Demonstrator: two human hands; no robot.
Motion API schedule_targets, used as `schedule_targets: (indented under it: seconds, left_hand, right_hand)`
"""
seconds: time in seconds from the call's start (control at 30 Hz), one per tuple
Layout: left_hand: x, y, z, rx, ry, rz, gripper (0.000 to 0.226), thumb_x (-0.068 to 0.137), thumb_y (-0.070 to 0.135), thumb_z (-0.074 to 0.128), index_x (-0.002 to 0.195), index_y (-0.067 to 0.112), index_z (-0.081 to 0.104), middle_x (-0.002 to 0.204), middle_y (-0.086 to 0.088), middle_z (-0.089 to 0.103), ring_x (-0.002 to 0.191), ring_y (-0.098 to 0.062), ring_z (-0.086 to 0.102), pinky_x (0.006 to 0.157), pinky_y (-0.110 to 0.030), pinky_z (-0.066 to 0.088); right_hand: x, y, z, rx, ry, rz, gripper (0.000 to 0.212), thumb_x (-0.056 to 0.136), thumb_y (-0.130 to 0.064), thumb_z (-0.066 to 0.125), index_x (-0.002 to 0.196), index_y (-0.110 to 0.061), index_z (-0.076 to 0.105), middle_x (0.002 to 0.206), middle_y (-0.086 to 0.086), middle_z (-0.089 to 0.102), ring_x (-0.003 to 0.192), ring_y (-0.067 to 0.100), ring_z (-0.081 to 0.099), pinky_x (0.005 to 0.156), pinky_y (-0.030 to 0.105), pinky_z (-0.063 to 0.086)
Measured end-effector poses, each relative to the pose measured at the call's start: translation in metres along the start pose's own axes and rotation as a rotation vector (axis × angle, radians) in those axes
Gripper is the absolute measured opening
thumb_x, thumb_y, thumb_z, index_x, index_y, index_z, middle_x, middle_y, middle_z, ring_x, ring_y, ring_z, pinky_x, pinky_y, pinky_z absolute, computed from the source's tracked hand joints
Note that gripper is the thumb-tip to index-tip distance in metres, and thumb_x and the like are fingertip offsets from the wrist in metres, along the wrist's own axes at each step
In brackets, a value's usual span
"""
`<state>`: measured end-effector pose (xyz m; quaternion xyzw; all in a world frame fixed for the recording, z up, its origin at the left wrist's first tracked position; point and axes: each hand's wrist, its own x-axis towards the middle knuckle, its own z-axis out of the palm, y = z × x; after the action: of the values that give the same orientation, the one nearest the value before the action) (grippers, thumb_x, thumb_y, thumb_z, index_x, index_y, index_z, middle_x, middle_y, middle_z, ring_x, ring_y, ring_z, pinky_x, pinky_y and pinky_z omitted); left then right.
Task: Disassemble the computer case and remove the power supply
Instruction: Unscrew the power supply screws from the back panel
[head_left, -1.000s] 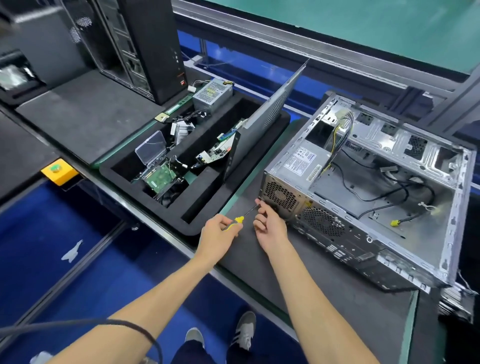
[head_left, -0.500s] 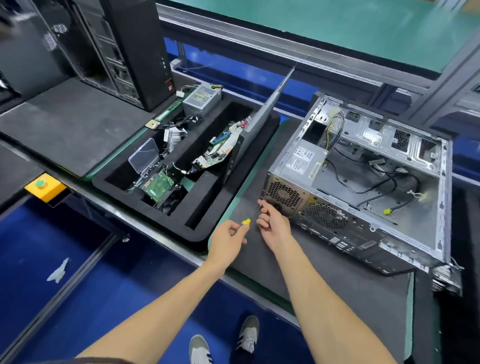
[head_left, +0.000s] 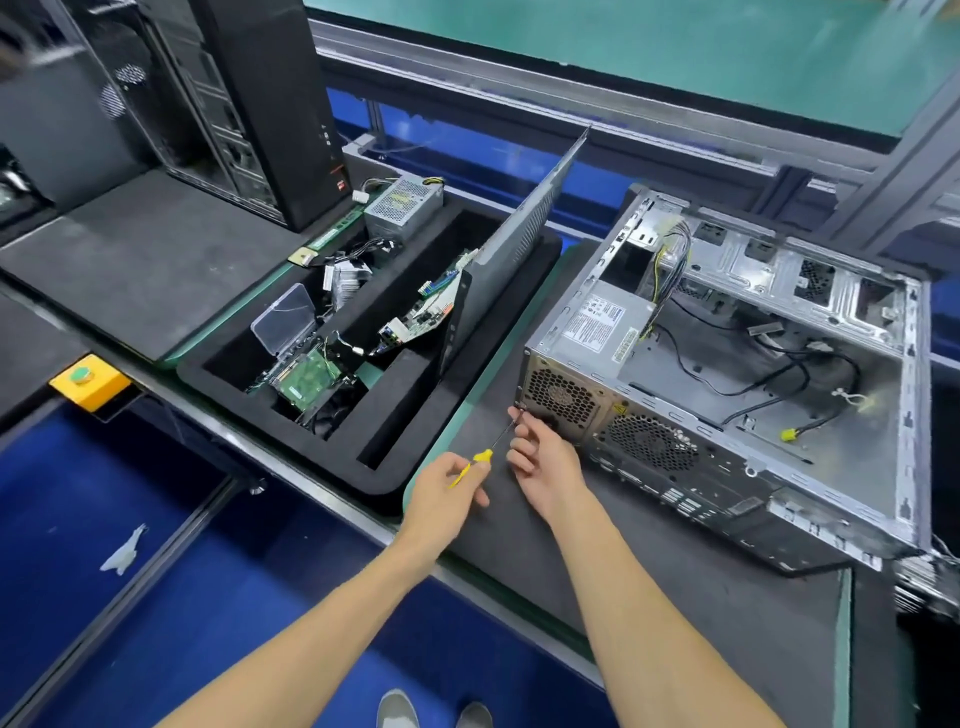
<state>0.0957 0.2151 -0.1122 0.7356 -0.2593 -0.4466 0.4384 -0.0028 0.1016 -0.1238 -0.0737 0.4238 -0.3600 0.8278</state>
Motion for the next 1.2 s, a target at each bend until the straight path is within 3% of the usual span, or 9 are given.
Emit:
schedule_targets:
  seconds: [0.13,0.27,0.4,0.63,0.77,0.87,0.97,1.07,1.2]
  left_hand:
    - [0.000,0.006,0.003,-0.149,-0.042,-0.191,0.046,0.101,0.046,0.050,0.093,0.007,0.073,0.060,0.001,0.052,0.037,-0.008,0.029,0.036,-0.020,0.020]
    - [-0.001,0.008,0.008,0.007,0.041,-0.090,0.038,0.088,0.051,0.069,0.095,0.015,0.059,0.064,0.003,0.048,0.044,-0.008,0.036,0.041,-0.022,0.027]
    - [0.000,0.003,0.005,-0.092,0.100,-0.040,0.032,0.088,0.034,0.074,0.089,0.008,0.057,0.067,-0.002,0.061,0.039,-0.007,0.037,0.037,-0.022,0.028]
    - [0.001,0.009,0.003,-0.168,-0.063,-0.243,0.041,0.100,0.047,0.053,0.088,0.010,0.067,0.060,-0.002,0.051,0.038,-0.009,0.026,0.036,-0.020,0.018]
    - [0.000,0.010,0.006,-0.130,-0.023,-0.146,0.030,0.091,0.039,0.070,0.094,0.012,0.056,0.067,-0.002,0.047,0.038,-0.007,0.029,0.035,-0.021,0.023]
    - [-0.002,0.007,0.004,-0.127,0.010,-0.065,0.024,0.092,0.028,0.071,0.097,0.007,0.060,0.073,-0.004,0.057,0.039,-0.007,0.032,0.036,-0.021,0.024]
    - [-0.002,0.005,-0.001,-0.147,-0.026,-0.117,0.031,0.096,0.039,0.064,0.098,0.008,0.068,0.069,-0.002,0.061,0.040,-0.008,0.031,0.037,-0.020,0.023]
    - [-0.001,0.007,0.002,-0.135,-0.098,-0.228,0.046,0.101,0.049,0.050,0.096,0.010,0.074,0.057,0.003,0.052,0.041,-0.007,0.030,0.035,-0.019,0.021]
    - [0.004,0.009,0.009,-0.105,-0.074,-0.200,0.035,0.095,0.050,0.060,0.096,0.015,0.058,0.052,0.007,0.044,0.038,-0.008,0.027,0.035,-0.019,0.020]
  right_hand:
    - [-0.002,0.000,0.001,-0.014,0.015,-0.001,0.016,0.104,-0.008,0.051,0.107,0.003,0.062,0.059,-0.003,0.047,0.037,0.004,0.026,0.033,0.016,0.017]
    - [-0.003,-0.001,0.003,-0.002,0.042,-0.011,0.012,0.101,-0.003,0.054,0.106,0.005,0.062,0.057,-0.003,0.054,0.037,0.003,0.025,0.032,0.016,0.018]
    - [-0.002,0.000,0.003,0.013,0.037,-0.013,0.012,0.101,-0.002,0.054,0.108,0.004,0.062,0.059,-0.002,0.059,0.036,0.003,0.025,0.033,0.016,0.017]
    - [0.000,0.001,0.003,0.000,0.051,-0.037,0.019,0.100,-0.002,0.055,0.116,0.007,0.061,0.058,-0.002,0.061,0.039,0.003,0.026,0.035,0.016,0.018]
    - [0.000,0.002,0.003,0.008,0.057,-0.048,0.011,0.100,0.000,0.053,0.099,0.005,0.063,0.070,0.003,0.063,0.039,0.004,0.025,0.034,0.017,0.019]
    - [0.000,0.003,0.002,0.006,0.051,-0.052,0.013,0.101,0.000,0.053,0.095,0.004,0.064,0.075,0.004,0.061,0.039,0.004,0.025,0.034,0.017,0.020]
    - [0.001,0.003,0.001,-0.004,0.050,-0.058,0.013,0.100,0.000,0.054,0.093,0.004,0.064,0.078,0.005,0.058,0.039,0.004,0.026,0.034,0.017,0.020]
    - [0.000,0.004,0.000,-0.028,0.058,-0.064,0.012,0.100,-0.002,0.056,0.098,0.005,0.066,0.067,0.001,0.053,0.039,0.004,0.026,0.035,0.017,0.021]
    - [0.001,0.004,0.002,-0.018,0.055,-0.077,0.011,0.100,0.001,0.055,0.093,0.003,0.064,0.079,0.005,0.061,0.038,0.003,0.027,0.034,0.017,0.022]
